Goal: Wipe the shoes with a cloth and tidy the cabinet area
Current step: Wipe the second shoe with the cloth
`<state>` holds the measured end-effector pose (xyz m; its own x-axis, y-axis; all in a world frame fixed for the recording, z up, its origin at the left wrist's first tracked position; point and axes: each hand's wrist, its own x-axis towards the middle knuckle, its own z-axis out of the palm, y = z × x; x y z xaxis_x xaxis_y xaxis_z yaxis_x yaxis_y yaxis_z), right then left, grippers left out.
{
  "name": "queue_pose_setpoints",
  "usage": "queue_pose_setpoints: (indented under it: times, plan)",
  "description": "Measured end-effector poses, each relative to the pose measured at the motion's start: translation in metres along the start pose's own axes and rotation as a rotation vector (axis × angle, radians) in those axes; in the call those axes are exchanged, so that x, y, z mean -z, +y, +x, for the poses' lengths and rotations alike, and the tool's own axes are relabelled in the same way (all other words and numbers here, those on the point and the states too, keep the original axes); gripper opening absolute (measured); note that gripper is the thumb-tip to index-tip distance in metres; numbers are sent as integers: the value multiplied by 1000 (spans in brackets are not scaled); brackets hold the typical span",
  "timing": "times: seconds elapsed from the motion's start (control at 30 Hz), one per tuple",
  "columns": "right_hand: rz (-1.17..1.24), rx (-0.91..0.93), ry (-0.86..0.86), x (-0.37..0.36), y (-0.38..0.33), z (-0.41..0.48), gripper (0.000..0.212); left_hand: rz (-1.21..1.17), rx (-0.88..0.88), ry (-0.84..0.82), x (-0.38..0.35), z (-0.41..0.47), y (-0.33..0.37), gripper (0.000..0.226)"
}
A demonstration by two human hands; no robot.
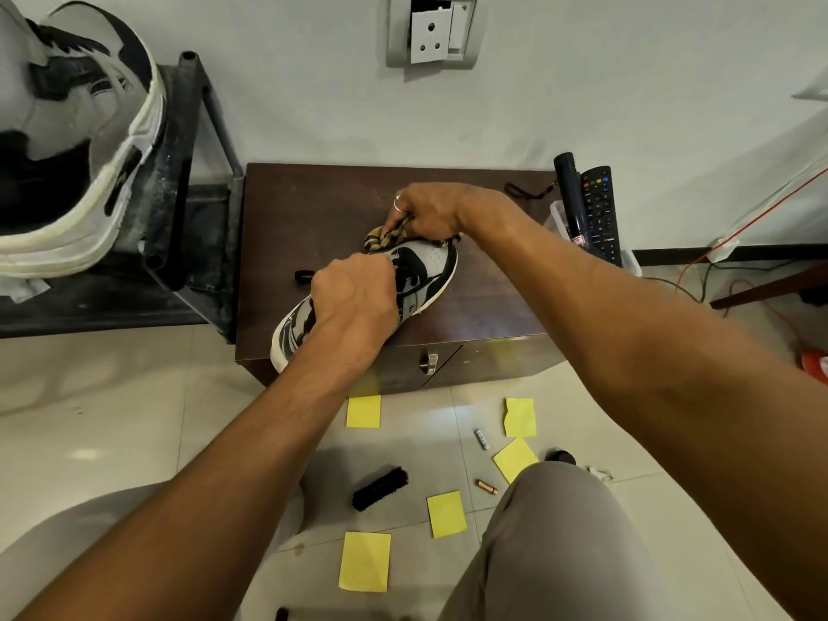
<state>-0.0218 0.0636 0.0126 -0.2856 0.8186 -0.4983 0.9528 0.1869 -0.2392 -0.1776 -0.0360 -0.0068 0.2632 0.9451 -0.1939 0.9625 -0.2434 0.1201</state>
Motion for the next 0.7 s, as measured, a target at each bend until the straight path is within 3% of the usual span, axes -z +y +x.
queue_pose_setpoints:
  times: [0.13, 0.47, 0.7]
  plan:
    - [-54, 30, 45, -3, 7, -2, 33, -15, 1, 1, 0, -2, 0, 34]
    - [-35, -122, 97, -8, 26, -20, 32, -44, 7, -20, 3, -3, 3, 28]
    - [-110, 63, 76, -19, -31, -8, 29, -19, 17, 24, 2, -6, 5, 22]
